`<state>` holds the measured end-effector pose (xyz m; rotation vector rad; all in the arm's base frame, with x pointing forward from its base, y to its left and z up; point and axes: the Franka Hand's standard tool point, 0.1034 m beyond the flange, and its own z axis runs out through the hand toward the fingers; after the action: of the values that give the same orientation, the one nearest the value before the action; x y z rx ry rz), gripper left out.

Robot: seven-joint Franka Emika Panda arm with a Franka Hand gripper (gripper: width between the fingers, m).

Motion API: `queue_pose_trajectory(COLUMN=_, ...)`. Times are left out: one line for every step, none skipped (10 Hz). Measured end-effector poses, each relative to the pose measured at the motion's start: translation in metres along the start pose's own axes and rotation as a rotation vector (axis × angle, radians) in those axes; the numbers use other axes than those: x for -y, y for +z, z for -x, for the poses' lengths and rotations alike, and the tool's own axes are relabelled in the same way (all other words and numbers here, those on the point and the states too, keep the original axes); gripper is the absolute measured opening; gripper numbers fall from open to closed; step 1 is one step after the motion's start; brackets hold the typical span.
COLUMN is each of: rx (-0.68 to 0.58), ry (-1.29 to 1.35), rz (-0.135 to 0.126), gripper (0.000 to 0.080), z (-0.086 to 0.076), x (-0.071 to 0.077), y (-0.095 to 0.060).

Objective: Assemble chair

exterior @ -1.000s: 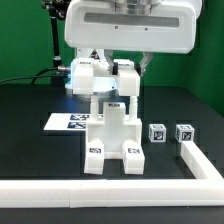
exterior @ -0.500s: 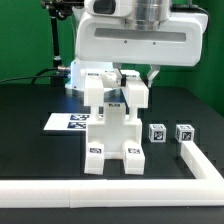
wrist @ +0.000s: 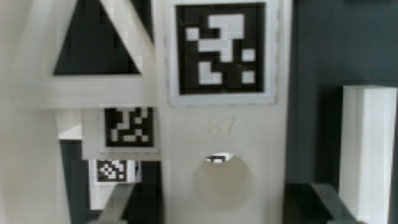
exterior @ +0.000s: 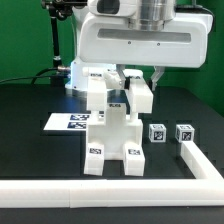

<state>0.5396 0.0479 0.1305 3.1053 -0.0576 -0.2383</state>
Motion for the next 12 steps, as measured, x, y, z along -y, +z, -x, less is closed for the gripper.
queue_pose_trajectory(rx=0.002, ry=0.002, rz=0.001, gripper=0.0284, z=-0.001, x=-0.001, y=0.001)
queue_pose_trajectory(rx=0.007, ry=0.004, rz=0.002, gripper=0.0284, z=-0.001, x=-0.001, y=0.003)
queue_pose_trajectory(rx=0.007, ry=0.004, rz=0.003, gripper=0.0284, z=-0.001, x=-0.001, y=0.004)
queue_pose_trajectory(rx=0.007, ry=0.004, rz=0.003, gripper=0.0284, z=-0.001, x=-0.001, y=0.004)
queue_pose_trajectory(rx=0.005, ry=0.003, rz=0.003, gripper=0.0284, z=-0.001, x=-0.001, y=0.004)
queue_pose_trajectory(rx=-0.015, ry=0.005, rz=-0.002, gripper=0.0284, z=-0.002, x=-0.002, y=0.001)
queue_pose_trajectory(rx=-0.039, ry=0.010, rz=-0.006, gripper=0.0284, z=-0.001, x=-0.003, y=0.002)
queue_pose_trajectory(rx=-0.052, ry=0.008, rz=-0.007, gripper=0.0284, z=-0.001, x=-0.005, y=0.007)
queue_pose_trajectory(rx=-0.069, ry=0.008, rz=-0.009, gripper=0.0284, z=-0.002, x=-0.006, y=0.013)
queue_pose_trajectory(rx=-0.072, ry=0.016, rz=-0.015, gripper=0.0284, z=-0.003, x=-0.006, y=0.016)
queue_pose_trajectory(rx=-0.075, ry=0.016, rz=-0.014, gripper=0.0284, z=-0.003, x=-0.005, y=0.017)
queue_pose_trajectory(rx=-0.074, ry=0.017, rz=-0.014, gripper=0.0284, z=-0.003, x=-0.006, y=0.019)
